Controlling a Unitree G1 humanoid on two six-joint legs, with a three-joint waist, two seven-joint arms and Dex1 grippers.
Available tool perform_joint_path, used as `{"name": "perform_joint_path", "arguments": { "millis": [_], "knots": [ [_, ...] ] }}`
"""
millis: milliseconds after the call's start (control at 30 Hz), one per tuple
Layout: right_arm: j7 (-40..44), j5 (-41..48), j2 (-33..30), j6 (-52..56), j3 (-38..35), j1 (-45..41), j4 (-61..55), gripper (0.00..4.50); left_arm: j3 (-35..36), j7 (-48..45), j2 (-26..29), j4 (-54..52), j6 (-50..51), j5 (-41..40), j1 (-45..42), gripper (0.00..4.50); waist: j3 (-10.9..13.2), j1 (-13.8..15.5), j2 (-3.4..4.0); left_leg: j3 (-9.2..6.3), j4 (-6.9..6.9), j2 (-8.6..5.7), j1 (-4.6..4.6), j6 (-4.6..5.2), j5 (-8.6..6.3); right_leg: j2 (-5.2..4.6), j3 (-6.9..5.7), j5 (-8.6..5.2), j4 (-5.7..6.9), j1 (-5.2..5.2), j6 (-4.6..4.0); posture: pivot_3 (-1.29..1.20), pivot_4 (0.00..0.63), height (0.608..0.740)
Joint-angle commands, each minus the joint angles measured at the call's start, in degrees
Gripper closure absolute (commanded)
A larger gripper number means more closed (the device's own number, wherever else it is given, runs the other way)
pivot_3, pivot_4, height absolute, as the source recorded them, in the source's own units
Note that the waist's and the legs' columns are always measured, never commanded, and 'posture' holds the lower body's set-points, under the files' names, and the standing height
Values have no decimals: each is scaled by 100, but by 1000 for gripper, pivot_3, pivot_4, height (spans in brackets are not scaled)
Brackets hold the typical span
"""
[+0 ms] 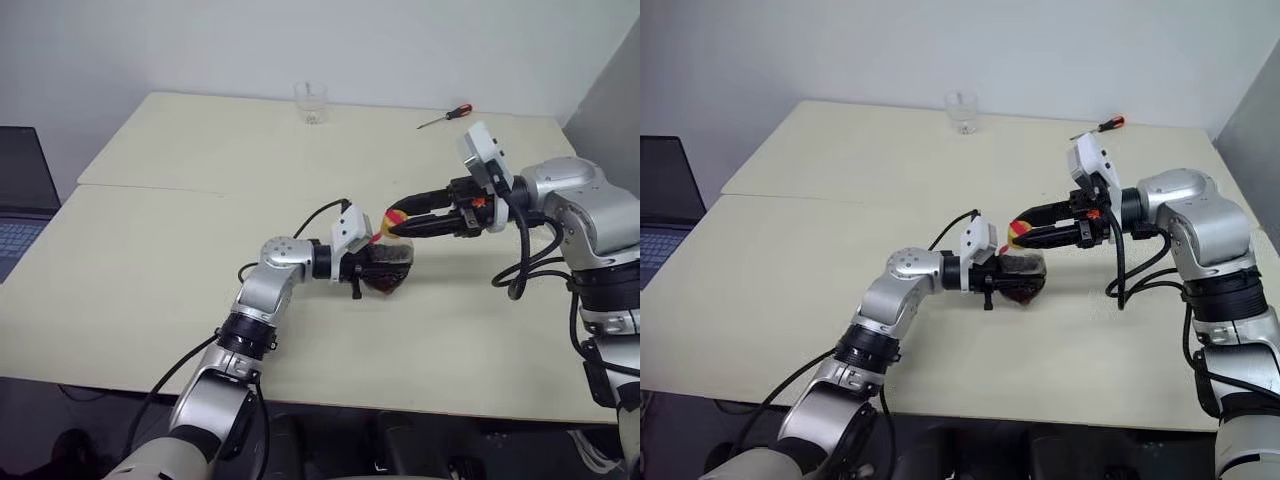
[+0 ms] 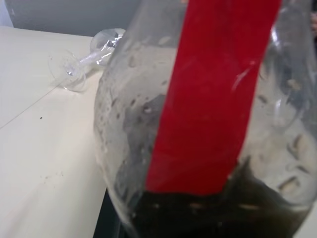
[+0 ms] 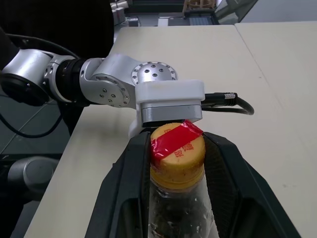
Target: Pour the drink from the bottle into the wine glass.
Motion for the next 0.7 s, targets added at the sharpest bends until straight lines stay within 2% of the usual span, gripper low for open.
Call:
{"name": "perform_joint_path", "arguments": {
  "millis": [33, 200, 400, 500, 533, 600, 700],
  "knots": [
    [168, 42, -42, -108, -75, -222, -188, 3283, -166, -22, -26, -240, 80, -119, -68, 3577, 0, 2, 0, 0, 0, 0, 0, 0, 0, 0, 0, 0, 0, 0, 0, 0, 150, 740],
    [-80, 137, -110, 224, -224, -167, -413, 3283, -244, -60, -46, -183, 79, -151, -126, 3580, 0, -1, 1, -1, -1, 1, 2, 0, 0, 2, -1, 0, 4, -1, -1, 0, 150, 740],
    [-249, 287, -245, 561, -417, -50, -747, 1144, -318, -95, -72, 9, -17, -194, -254, 3583, 1, -1, 1, -1, -1, 1, 1, 0, 0, 1, 1, 0, 2, 0, -1, 0, 150, 740],
    [-494, 547, -291, 834, -753, -69, -890, 155, -335, -98, -117, 142, -69, -195, -335, 3583, 0, -1, 2, -1, 0, 0, 2, 0, 0, 1, 0, 0, 4, -1, -1, 0, 150, 740],
    [-557, 619, -304, 910, -838, -73, -927, 0, -338, -98, -127, 177, -88, -193, -350, 3583, 1, 0, 2, -2, 0, 1, 3, 0, 0, 1, 0, 0, 5, 0, -1, 0, 150, 740],
    [-747, 734, -434, 1034, -1107, 31, -1094, 0, -354, -89, -167, 305, -165, -167, -379, 3583, 0, 1, 2, -2, -1, 0, 3, 0, 0, 1, 0, 0, 6, 0, -1, 0, 150, 740],
    [-1604, 856, -644, 1476, -1825, 476, -1643, 0, -321, -35, -246, 617, -364, -125, -467, 3583, 0, 23, 1, -2, -1, 0, 1, 0, 0, 0, -1, 0, 1, 1, -1, 0, 150, 740]
  ]
}}
